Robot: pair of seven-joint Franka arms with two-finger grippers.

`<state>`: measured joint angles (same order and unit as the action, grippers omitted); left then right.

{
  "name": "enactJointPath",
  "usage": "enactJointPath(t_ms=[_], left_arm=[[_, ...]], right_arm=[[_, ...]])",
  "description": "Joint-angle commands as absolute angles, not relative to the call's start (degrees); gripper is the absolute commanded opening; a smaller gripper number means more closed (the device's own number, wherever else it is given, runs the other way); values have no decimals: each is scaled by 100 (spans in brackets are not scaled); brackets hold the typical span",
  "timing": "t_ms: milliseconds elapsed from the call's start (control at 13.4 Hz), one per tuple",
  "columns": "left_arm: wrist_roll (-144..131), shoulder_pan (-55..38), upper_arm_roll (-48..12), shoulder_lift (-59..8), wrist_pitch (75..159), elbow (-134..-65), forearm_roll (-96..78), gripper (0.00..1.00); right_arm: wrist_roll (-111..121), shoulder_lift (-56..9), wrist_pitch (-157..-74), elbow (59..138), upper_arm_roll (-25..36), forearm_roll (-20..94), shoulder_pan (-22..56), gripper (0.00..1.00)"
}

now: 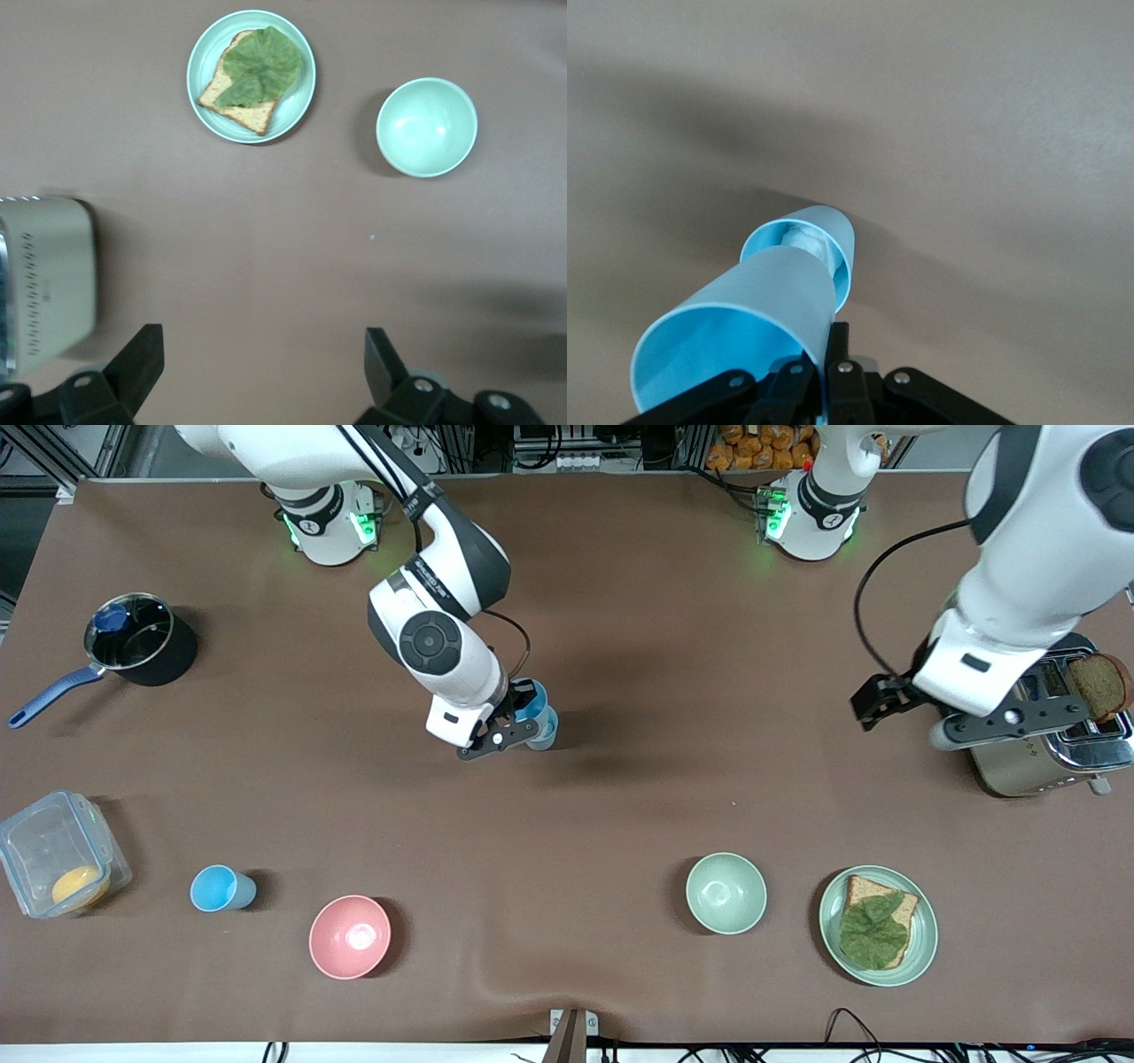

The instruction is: Stack blue cups with both arms

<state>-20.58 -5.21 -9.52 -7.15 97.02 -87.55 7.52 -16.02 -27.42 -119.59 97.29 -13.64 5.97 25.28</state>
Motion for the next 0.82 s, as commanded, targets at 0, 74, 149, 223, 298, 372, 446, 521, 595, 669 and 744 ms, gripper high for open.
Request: enactJointPath(t_ms=[0, 74, 149, 223, 298, 372, 446, 521, 595, 669, 744], left_arm=[[-1469, -369, -792, -396, 9545, -8956, 502, 100], [-1398, -334, -774, -369, 9510, -8973, 449, 100], [-1337, -221, -782, -334, 9510, -9008, 413, 100], [-1336, -185, -782, -317, 9510, -9017, 335, 100], [-1406, -167, -800, -343, 9510, -9018, 299, 100], [-1424, -167, -809, -369, 9518, -9018, 290, 100], [-1441, -184, -826, -378, 9519, -9018, 290, 100], [-1441, -193, -835, -369, 9519, -9009, 299, 100], [-1407, -185, -835, -360, 9519, -9000, 290, 100], [-1363, -176, -835, -343, 9510, -9009, 299, 100], [-1354, -176, -835, -334, 9510, -9009, 299, 100]], right_arm=[[-1889, -2847, -12102, 9747, -1310, 580, 2750, 0], [-1907, -2874, -12137, 9747, -1310, 580, 2786, 0], [-1907, -2900, -12146, 9747, -1310, 580, 2795, 0], [-1907, -2918, -12146, 9747, -1301, 519, 2812, 0], [-1907, -2909, -12138, 9747, -1301, 432, 2812, 0], [-1907, -2909, -12129, 9747, -1301, 405, 2804, 0], [-1907, -2918, -12129, 9747, -1292, 396, 2786, 0], [-1907, -2909, -12129, 9747, -1292, 369, 2760, 0], [-1907, -2909, -12129, 9747, -1292, 265, 2751, 0], [-1907, -2909, -12129, 9747, -1292, 168, 2734, 0], [-1899, -2909, -12129, 9747, -1292, 150, 2725, 0]])
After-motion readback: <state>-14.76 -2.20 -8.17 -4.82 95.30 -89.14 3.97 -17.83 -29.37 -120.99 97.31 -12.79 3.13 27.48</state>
